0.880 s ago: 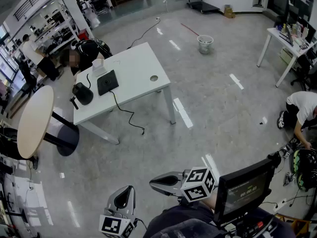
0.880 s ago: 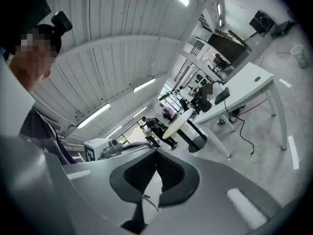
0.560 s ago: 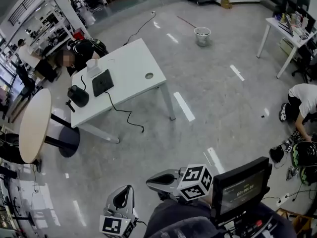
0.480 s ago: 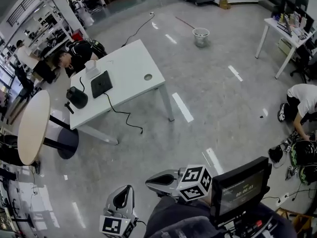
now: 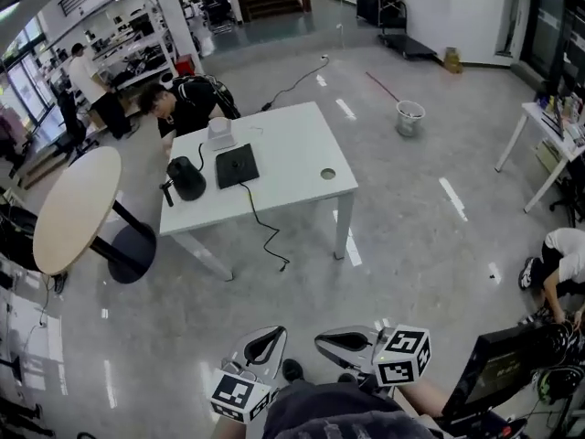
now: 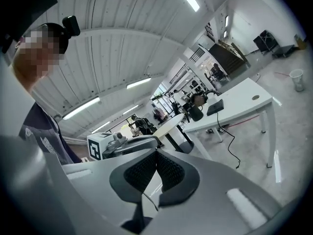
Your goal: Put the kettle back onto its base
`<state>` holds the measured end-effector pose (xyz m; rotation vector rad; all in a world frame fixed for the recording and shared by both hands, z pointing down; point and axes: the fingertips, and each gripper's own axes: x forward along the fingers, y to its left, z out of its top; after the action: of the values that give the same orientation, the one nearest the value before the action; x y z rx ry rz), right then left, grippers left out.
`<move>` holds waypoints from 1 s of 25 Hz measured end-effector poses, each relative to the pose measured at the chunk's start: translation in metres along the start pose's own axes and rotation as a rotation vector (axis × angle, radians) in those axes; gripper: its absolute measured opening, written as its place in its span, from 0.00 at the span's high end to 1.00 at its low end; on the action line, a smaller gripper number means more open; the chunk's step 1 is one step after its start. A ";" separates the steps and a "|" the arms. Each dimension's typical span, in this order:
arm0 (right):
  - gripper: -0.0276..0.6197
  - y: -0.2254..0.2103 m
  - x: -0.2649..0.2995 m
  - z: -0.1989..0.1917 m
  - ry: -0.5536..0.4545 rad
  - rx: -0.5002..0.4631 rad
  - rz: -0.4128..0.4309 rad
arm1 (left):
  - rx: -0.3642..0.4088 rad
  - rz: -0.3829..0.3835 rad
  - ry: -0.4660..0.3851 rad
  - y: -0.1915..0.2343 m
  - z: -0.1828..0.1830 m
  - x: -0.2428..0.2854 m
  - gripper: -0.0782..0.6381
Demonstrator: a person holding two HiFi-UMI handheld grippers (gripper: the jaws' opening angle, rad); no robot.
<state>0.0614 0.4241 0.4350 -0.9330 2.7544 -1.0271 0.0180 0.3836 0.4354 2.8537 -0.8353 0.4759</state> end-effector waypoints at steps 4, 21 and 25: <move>0.96 0.022 0.024 0.020 0.024 -0.039 -0.007 | -0.064 0.003 -0.046 0.034 0.015 -0.019 0.89; 0.96 0.027 0.181 -0.006 0.281 -0.218 -0.025 | -0.198 0.083 -0.197 0.162 -0.023 -0.088 0.89; 0.96 0.027 0.202 -0.010 0.321 -0.196 -0.014 | -0.257 0.152 -0.197 0.182 -0.037 -0.101 0.89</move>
<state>-0.1198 0.3329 0.4567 -0.8773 3.1660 -1.0023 -0.1714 0.2900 0.4432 2.6393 -1.0669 0.0924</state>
